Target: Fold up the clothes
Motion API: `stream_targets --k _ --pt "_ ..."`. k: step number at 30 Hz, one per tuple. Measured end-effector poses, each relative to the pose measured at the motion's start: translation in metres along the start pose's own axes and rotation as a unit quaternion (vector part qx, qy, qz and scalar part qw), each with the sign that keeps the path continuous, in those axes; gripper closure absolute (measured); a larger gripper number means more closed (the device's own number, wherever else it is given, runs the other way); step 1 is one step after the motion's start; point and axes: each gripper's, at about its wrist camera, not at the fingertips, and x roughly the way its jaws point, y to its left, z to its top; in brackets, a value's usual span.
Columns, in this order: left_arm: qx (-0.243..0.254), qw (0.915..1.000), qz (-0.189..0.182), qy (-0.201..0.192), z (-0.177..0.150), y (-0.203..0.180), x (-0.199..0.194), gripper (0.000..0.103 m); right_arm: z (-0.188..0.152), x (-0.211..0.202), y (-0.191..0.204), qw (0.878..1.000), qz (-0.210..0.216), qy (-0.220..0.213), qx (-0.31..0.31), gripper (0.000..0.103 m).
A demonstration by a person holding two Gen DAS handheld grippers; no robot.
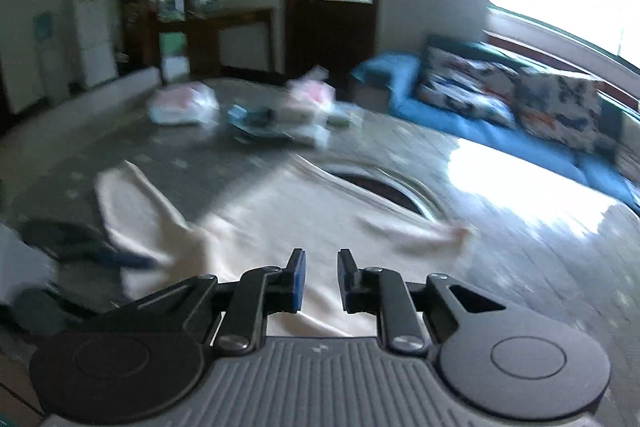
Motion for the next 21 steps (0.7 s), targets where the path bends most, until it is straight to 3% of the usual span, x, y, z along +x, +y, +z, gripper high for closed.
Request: stream_targets --k 4,8,11,15,21 --pt "-0.002 1.0000 0.001 0.004 0.003 0.004 0.005 0.052 -0.024 0.013 -0.034 0.998 -0.031 0.044 0.018 0.086" --pt "0.004 0.9999 -0.005 0.012 0.006 0.001 0.014 0.052 -0.042 0.023 -0.046 0.997 -0.026 0.069 0.025 0.086" --pt "0.010 0.9998 -0.008 0.013 0.010 -0.003 0.020 0.052 -0.048 0.029 -0.043 0.997 -0.012 0.072 0.020 0.086" --pt "0.015 0.9997 -0.011 0.013 0.012 -0.005 0.024 0.053 -0.046 0.039 -0.030 0.997 0.004 0.070 -0.015 0.075" --pt "0.023 0.9994 -0.024 0.012 0.013 -0.006 0.025 0.059 -0.041 0.058 -0.016 0.993 0.029 0.083 -0.079 0.075"
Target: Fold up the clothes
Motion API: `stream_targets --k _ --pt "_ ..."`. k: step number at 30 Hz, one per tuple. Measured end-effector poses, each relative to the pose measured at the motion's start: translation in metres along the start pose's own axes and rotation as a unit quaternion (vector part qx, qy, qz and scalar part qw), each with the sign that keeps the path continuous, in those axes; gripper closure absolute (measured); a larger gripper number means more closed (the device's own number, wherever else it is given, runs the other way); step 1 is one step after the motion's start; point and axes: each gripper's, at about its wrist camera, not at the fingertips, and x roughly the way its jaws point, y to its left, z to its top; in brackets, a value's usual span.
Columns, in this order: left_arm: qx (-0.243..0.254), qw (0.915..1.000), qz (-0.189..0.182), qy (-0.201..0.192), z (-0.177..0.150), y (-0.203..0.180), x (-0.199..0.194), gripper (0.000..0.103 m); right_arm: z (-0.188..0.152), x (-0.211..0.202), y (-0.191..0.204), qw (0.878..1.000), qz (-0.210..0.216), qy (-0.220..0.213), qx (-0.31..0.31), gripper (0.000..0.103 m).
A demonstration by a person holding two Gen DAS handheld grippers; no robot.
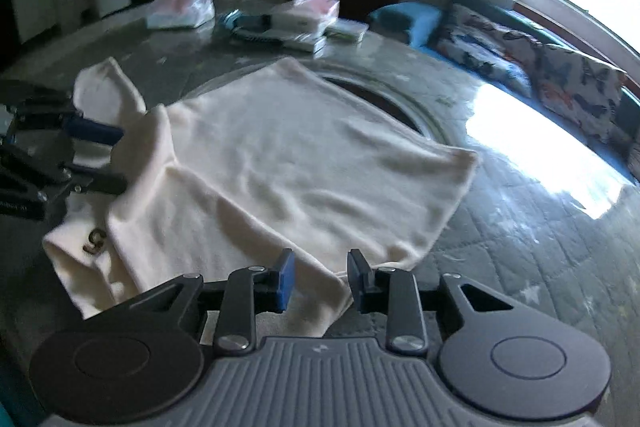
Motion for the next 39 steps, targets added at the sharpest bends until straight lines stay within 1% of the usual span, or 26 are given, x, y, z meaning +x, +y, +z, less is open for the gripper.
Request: stream_targets --k 4,5,7,8,9,10,12,13,14,16,18,21,22,24,26,29,31,32,33,34,35,39 --pt "-0.004 1.0000 -0.004 -0.001 0.001 0.003 0.000 0.061 -0.002 0.006 -0.002 1.000 0.019 0.009 -0.017 0.075" --pt "-0.008 1.0000 -0.005 -0.001 0.001 0.004 0.000 0.061 -0.002 0.007 -0.002 1.000 0.023 0.010 -0.020 0.077" --pt "-0.015 0.9999 -0.008 0.000 0.001 0.008 -0.001 0.061 -0.001 0.007 -0.003 0.999 0.031 0.015 -0.022 0.091" --pt "-0.016 0.9998 -0.008 0.001 0.001 0.008 -0.001 0.064 -0.002 0.008 -0.003 0.999 0.033 0.018 -0.023 0.093" --pt "-0.017 0.9998 -0.007 0.002 0.001 0.009 -0.001 0.070 -0.003 0.008 -0.004 0.999 0.032 0.017 -0.023 0.096" --pt "-0.018 0.9998 -0.006 0.003 0.001 0.009 -0.001 0.073 -0.003 0.007 -0.004 0.999 0.031 0.015 -0.021 0.098" --pt "-0.021 0.9998 -0.006 0.004 0.001 0.011 -0.002 0.088 -0.005 0.000 -0.006 1.000 0.022 0.009 -0.016 0.099" --pt "-0.020 0.9998 -0.008 0.005 0.000 0.011 -0.003 0.089 -0.005 -0.004 -0.007 1.000 0.017 0.005 -0.012 0.099" --pt "-0.018 0.9998 -0.007 0.006 0.000 0.011 -0.005 0.093 -0.006 -0.009 -0.009 1.000 0.012 0.000 -0.009 0.099" --pt "-0.009 0.9999 -0.004 0.010 -0.001 0.011 -0.007 0.095 -0.009 -0.016 -0.013 1.000 -0.002 -0.004 0.000 0.099" --pt "-0.006 0.9999 0.001 0.016 -0.004 0.012 -0.007 0.096 -0.015 -0.018 -0.019 1.000 -0.003 -0.001 0.011 0.099" --pt "-0.003 0.9996 0.011 0.026 -0.006 0.013 -0.008 0.096 -0.021 -0.012 -0.022 1.000 -0.013 0.007 0.020 0.096" --pt "-0.003 0.9994 0.016 0.030 -0.007 0.014 -0.009 0.096 -0.022 -0.011 -0.023 1.000 -0.013 0.003 0.026 0.092" --pt "-0.004 0.9991 0.025 0.033 -0.006 0.016 -0.012 0.096 -0.020 -0.016 -0.025 0.999 -0.010 -0.013 0.035 0.087" --pt "-0.011 0.9991 0.026 0.031 -0.002 0.018 -0.014 0.094 -0.018 -0.022 -0.026 0.999 -0.016 -0.023 0.038 0.087" --pt "-0.028 0.9993 0.015 0.021 0.008 0.018 -0.014 0.094 -0.019 -0.028 -0.026 0.998 -0.017 -0.028 0.044 0.087" --pt "-0.028 0.9994 0.007 0.019 0.013 0.013 -0.007 0.090 -0.021 -0.033 -0.022 0.999 -0.007 -0.025 0.045 0.087" --pt "-0.025 0.9995 0.006 0.020 0.014 0.010 -0.002 0.083 -0.024 -0.035 -0.017 0.999 0.003 -0.022 0.038 0.087" --pt "-0.022 0.9995 0.008 0.022 0.015 0.007 0.003 0.073 -0.026 -0.037 -0.011 0.999 0.012 -0.020 0.031 0.084" --pt "-0.020 0.9994 0.010 0.026 0.015 0.004 0.008 0.067 -0.028 -0.039 -0.006 0.999 0.018 -0.018 0.027 0.079" --pt "-0.020 0.9993 0.011 0.030 0.015 0.002 0.013 0.063 -0.030 -0.041 -0.002 0.999 0.022 -0.017 0.024 0.078" --pt "-0.020 0.9989 0.014 0.040 0.013 -0.002 0.027 0.065 -0.037 -0.043 0.009 0.999 0.037 -0.008 0.029 0.078"
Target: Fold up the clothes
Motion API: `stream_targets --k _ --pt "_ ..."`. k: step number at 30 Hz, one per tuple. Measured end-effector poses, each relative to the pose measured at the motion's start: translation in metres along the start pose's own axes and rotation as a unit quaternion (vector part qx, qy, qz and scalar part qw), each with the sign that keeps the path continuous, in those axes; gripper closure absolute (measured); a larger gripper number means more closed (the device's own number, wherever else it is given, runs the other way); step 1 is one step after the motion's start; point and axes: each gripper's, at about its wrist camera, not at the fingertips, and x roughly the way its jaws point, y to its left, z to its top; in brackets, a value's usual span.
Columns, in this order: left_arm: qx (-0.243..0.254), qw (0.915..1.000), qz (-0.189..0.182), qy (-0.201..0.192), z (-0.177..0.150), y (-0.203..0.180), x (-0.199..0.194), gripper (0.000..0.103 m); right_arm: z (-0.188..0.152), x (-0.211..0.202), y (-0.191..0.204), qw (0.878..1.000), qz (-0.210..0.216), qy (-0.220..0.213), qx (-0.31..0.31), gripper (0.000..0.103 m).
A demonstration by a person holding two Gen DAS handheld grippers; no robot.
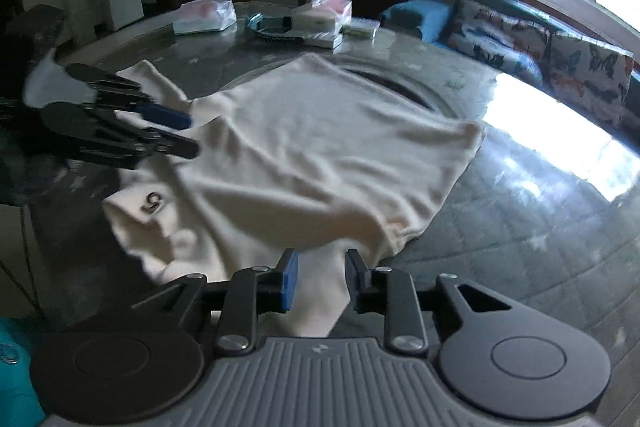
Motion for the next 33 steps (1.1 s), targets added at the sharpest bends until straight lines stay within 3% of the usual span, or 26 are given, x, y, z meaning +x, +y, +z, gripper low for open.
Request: stream_targets --k 1,3,5,7,11,14,19,25,29,33 --pt "0.002 1.0000 0.001 0.000 -0.001 -0.001 0.002 0.066 -0.003 0.002 0.002 1.000 0.001 0.004 0.001 0.078" --pt "0.006 1.0000 0.004 -0.007 -0.001 -0.003 0.000 0.091 -0.009 0.006 0.005 1.000 0.001 0.013 0.003 0.080" --pt "0.009 0.9998 0.008 -0.013 0.000 -0.004 -0.002 0.101 -0.014 0.007 0.005 1.000 0.003 0.017 0.012 0.089" --pt "0.005 0.9996 0.009 -0.025 0.003 -0.004 -0.012 0.101 -0.016 0.004 0.006 1.000 0.003 0.017 0.014 0.096" --pt "0.009 0.9990 0.026 -0.034 0.004 -0.003 -0.028 0.101 -0.019 -0.003 0.010 1.000 0.001 0.028 -0.004 0.098" --pt "0.017 0.9990 0.039 -0.014 -0.002 0.001 -0.021 0.101 -0.023 -0.003 0.009 0.999 0.000 0.039 -0.010 0.098" --pt "-0.005 0.9989 0.045 -0.011 0.001 0.007 -0.020 0.098 -0.013 -0.014 -0.003 1.000 -0.005 0.012 0.013 0.090" --pt "-0.021 0.9992 0.005 -0.034 0.015 0.001 -0.024 0.098 0.009 -0.002 -0.018 0.999 -0.023 -0.017 0.032 0.090" --pt "-0.013 0.9996 -0.021 -0.017 0.014 -0.012 -0.005 0.097 0.019 0.022 -0.022 0.999 -0.023 -0.013 0.044 0.090" --pt "-0.001 1.0000 0.002 -0.002 0.006 -0.015 0.014 0.094 0.021 0.046 -0.025 0.998 -0.026 -0.005 0.055 0.090"
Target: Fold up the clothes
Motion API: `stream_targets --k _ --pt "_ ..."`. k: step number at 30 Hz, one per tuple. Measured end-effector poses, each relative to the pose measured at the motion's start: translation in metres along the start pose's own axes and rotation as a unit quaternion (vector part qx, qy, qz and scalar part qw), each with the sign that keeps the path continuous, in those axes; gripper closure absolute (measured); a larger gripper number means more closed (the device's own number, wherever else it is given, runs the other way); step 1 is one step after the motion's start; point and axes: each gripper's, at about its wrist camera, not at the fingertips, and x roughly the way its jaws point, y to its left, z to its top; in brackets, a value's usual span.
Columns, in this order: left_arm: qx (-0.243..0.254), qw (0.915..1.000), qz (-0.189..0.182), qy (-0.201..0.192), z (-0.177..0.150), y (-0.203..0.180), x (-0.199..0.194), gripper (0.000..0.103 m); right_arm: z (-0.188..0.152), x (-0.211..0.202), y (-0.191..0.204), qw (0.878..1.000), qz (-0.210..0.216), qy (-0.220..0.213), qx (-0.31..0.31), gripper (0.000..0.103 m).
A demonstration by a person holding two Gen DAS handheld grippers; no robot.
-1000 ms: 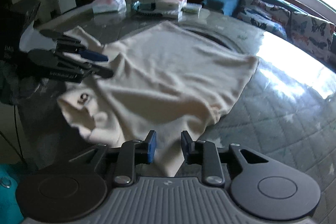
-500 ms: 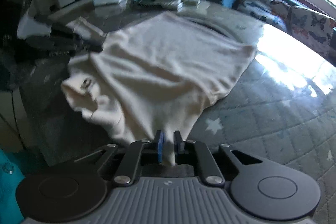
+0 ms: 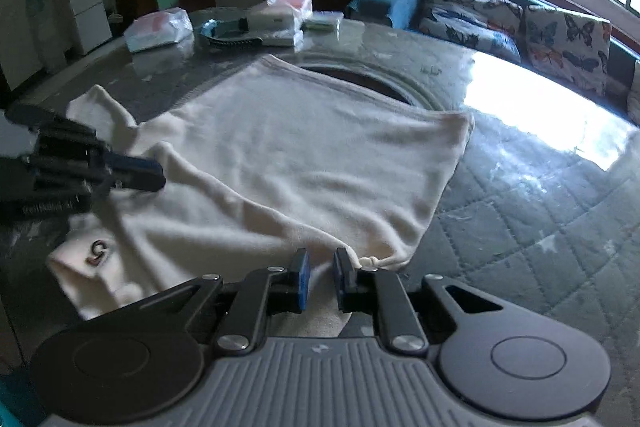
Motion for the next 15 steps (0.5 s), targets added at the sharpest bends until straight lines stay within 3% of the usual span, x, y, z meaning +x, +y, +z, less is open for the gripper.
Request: stream_targets --k 3,10,12,15 --pt "-0.015 0.9998 0.012 -0.003 -0.001 0.008 -0.003 0.093 0.003 0.000 0.004 1.000 -0.005 -0.003 -0.007 0.090" --pt "-0.040 0.9985 0.034 -0.016 -0.004 0.021 -0.013 0.091 0.008 0.004 0.029 0.999 0.029 -0.003 -0.026 0.089" --pt "-0.033 0.9983 0.043 -0.023 -0.002 0.018 -0.016 0.066 0.006 0.008 0.035 0.999 0.026 -0.002 -0.035 0.086" --pt "-0.026 0.9984 0.043 -0.026 0.000 0.017 -0.015 0.058 0.008 0.004 0.039 0.999 0.028 -0.008 -0.037 0.085"
